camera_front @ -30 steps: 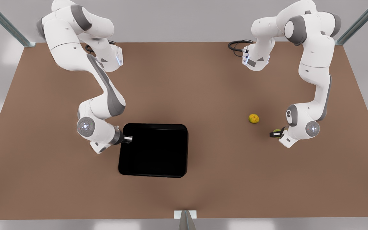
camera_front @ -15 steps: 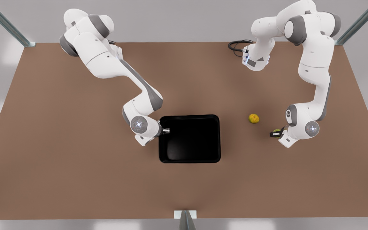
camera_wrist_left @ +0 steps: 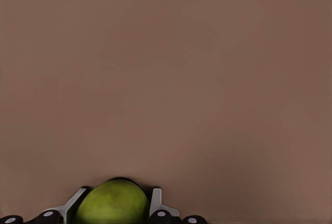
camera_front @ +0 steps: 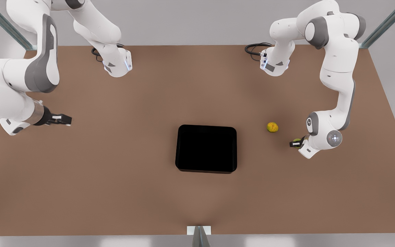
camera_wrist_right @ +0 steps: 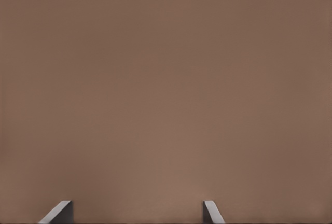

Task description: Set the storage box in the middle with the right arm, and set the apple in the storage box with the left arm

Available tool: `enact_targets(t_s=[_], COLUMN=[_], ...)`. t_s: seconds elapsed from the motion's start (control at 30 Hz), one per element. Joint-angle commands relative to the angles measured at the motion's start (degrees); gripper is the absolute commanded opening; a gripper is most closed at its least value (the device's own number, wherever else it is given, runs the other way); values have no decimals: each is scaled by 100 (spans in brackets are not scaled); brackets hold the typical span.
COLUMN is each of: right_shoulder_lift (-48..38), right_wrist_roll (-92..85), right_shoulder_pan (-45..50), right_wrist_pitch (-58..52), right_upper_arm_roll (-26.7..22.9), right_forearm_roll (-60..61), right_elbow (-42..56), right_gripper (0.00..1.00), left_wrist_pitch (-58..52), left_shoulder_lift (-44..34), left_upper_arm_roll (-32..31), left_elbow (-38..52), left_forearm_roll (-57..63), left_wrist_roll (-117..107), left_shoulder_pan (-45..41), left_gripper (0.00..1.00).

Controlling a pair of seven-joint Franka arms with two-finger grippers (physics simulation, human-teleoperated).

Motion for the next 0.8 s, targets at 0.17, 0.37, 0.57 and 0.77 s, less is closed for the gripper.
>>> enact_targets(t_s=[0.17,0.37,0.57,0.77], right_shoulder_lift=[-102,-14,39,56], right_wrist_roll=[-509,-562,-570,-579], right_shoulder_pan=[1923,1871,1836,1818], right_wrist_pitch=[-745,-887,-878,-887], right_upper_arm_roll=[-1999,-1981,-1981,-1981], right_forearm_roll=[345,354,714,714], right_elbow=[544,535,508,482], right_gripper=[100,100,100,100], left_wrist_pitch=[-52,-851,-2214,-2364], left_shoulder_lift=[-68,-569,-490,828], left_upper_arm_roll=[0,-18,-642,-659], left_elbow=[-9,44,1318,3814], left_forearm_roll=[-52,-52,-131,-597], left_wrist_roll=[-50,-840,-4259,-7029], left_shoulder_pan=[1,-402,-2098,-3374], left_gripper=[66,66,66,74])
